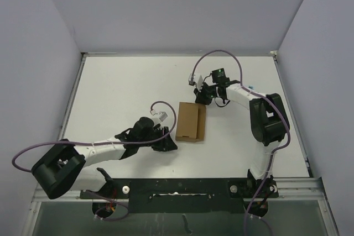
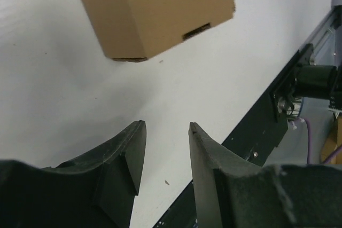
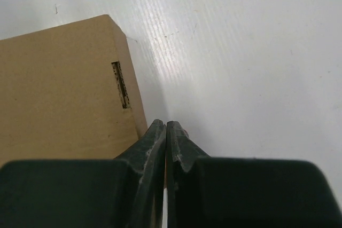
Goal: Fold the paper box
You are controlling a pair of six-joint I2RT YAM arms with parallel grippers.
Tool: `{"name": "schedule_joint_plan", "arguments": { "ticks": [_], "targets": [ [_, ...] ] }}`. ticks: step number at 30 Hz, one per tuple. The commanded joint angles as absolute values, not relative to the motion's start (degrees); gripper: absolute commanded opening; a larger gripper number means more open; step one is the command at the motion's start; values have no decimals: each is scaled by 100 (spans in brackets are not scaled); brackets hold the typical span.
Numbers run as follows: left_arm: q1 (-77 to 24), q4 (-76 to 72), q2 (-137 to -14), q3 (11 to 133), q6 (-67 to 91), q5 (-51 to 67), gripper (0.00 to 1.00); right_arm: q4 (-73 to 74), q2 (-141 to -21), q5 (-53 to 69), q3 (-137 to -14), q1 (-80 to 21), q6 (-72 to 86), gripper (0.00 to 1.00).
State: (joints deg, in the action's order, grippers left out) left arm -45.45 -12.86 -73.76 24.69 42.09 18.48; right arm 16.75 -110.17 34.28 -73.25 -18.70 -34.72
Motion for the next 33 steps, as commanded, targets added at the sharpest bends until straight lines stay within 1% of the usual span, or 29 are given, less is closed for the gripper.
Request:
{"name": "schedule_joint_plan", "arguments": {
  "ticks": [1, 7, 12, 17, 23, 33],
  "targets": [
    [-4538, -2056, -7990, 2963, 4527, 1565, 37, 1933, -10843, 3767, -7492, -1924, -3857, 0],
    [-4248, -1783, -8746, 3529, 4431, 1590, 36, 2217, -10386, 4102, -7016, -1912, -4255, 0],
    [-3787, -1563, -8875, 3593, 4314, 1543, 36, 2576, -9971, 4234, -6682, -1830, -4562, 0],
    [-3305, -1385, -9035, 3857, 3966, 1830, 36, 2965, -9607, 4329, -6295, -1836, -4904, 0],
    [-2929, -978, -9521, 4670, 3495, 2203, 37, 3339, -9208, 4532, -5876, -1857, -5169, 0],
    [-2540, 159, -10589, 6191, 2740, 2581, 39, 4028, -9200, 4648, -5762, -2234, -5717, 0]
  ]
}}
